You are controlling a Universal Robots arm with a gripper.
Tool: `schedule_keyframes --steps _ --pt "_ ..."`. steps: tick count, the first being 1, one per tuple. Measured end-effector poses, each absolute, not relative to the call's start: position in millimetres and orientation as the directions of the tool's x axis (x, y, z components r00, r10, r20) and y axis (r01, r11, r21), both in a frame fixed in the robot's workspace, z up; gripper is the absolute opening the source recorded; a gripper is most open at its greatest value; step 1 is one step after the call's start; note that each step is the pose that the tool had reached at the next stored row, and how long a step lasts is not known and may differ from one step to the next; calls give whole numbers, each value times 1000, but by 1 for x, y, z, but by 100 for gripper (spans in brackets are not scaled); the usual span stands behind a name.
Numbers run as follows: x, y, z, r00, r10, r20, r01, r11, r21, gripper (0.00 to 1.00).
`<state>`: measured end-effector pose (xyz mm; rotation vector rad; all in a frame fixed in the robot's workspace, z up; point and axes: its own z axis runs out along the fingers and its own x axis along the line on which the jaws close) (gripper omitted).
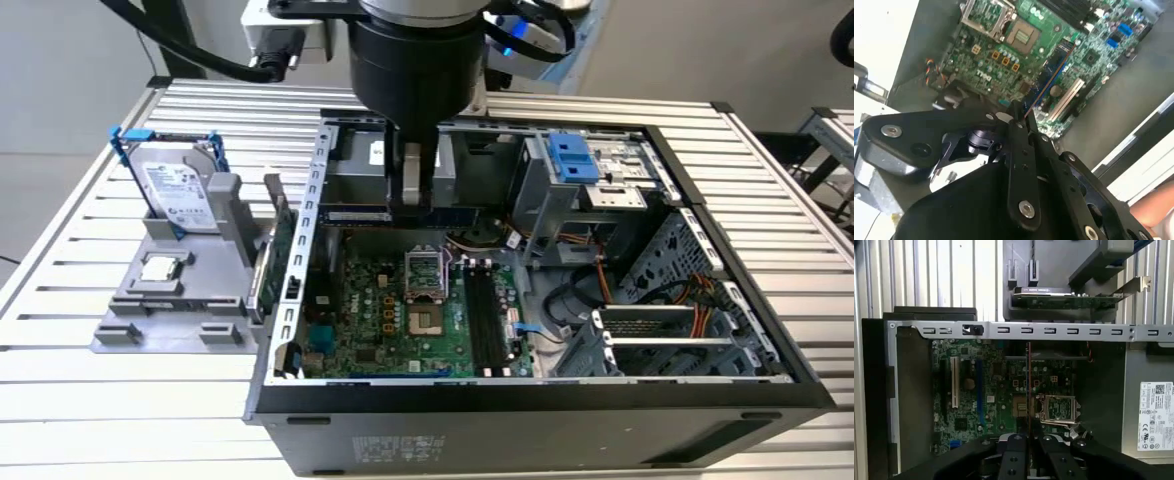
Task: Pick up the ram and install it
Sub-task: 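Pick up the ram and move it above insertion slot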
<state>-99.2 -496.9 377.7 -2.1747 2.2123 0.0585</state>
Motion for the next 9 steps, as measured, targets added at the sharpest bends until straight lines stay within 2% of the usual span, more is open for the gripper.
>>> schedule_keyframes --steps 9 --pt "-58 -497 378 -17 -998 -54 -1000 17 0 0"
